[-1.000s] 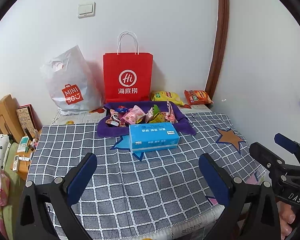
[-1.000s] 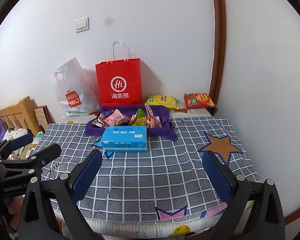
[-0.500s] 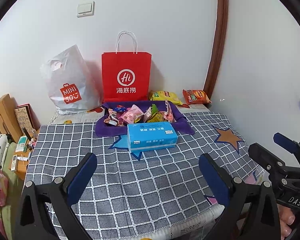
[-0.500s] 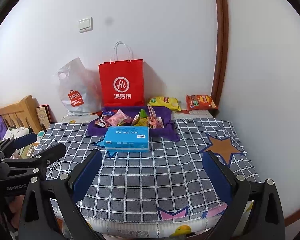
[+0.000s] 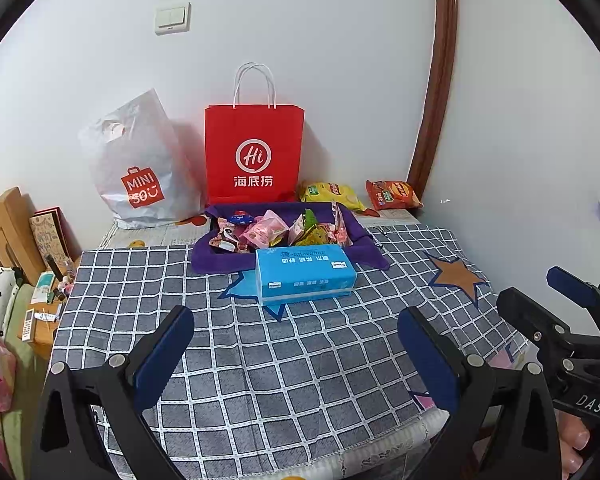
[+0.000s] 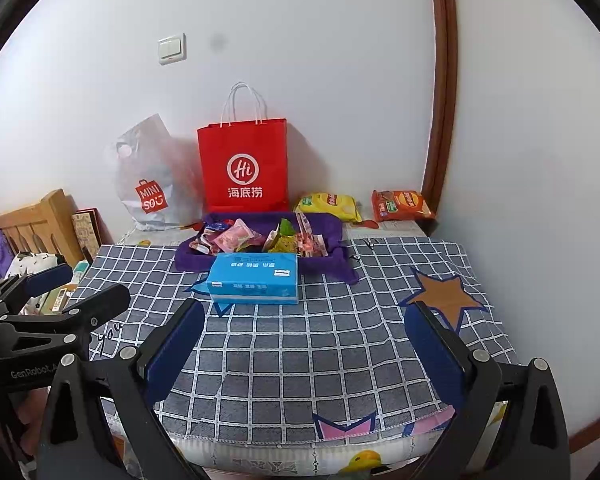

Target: Organize snacks

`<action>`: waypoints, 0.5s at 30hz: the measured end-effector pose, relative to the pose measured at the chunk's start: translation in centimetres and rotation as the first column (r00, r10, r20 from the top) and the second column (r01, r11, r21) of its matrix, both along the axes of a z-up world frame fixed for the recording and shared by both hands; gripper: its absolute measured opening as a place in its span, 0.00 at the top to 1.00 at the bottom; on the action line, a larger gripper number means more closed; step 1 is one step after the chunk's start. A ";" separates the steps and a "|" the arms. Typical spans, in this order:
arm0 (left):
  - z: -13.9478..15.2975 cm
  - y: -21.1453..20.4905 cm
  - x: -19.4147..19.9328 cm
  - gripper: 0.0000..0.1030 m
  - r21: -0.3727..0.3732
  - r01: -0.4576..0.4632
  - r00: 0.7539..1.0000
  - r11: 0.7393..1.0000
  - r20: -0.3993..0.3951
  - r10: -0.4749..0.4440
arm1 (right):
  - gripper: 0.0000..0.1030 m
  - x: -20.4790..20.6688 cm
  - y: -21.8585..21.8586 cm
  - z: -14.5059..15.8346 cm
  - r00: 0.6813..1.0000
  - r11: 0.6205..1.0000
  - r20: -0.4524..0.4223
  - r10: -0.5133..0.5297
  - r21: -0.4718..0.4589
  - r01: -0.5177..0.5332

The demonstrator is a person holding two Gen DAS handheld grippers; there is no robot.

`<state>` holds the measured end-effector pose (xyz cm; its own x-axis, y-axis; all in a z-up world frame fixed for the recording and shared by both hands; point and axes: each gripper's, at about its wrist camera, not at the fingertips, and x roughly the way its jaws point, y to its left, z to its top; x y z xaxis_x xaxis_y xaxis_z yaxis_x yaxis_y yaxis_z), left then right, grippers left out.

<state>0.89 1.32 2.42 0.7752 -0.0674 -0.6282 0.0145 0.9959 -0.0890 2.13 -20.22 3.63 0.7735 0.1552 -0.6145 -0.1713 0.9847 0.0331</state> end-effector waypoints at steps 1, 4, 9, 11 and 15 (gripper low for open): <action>0.0 0.0 0.0 0.00 0.001 0.000 1.000 1.000 0.000 0.000 | 0.04 0.0 0.0 0.0 1.000 1.000 0.001 0.000 0.000 0.000; 0.1 -0.1 0.0 0.00 0.002 -0.001 1.000 1.000 0.001 0.001 | 0.04 0.0 0.0 0.0 1.000 1.000 0.000 0.000 0.000 0.000; 0.0 -0.1 0.0 0.00 0.002 -0.001 1.000 1.000 0.001 0.001 | 0.04 -0.1 0.0 0.1 1.000 1.000 0.001 -0.001 0.000 0.001; 0.0 -0.1 0.0 0.00 0.002 0.000 1.000 1.000 0.001 0.000 | 0.04 -0.1 0.1 0.1 1.000 1.000 0.000 -0.001 0.001 0.001; 0.0 -0.1 0.0 0.00 0.001 -0.001 1.000 1.000 0.000 0.001 | 0.04 -0.1 0.1 0.0 1.000 1.000 -0.001 -0.001 0.002 0.001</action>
<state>0.85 1.24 2.46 0.7754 -0.0660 -0.6280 0.0139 0.9961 -0.0875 2.00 -20.16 3.65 0.7727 0.1554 -0.6154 -0.1702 0.9848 0.0350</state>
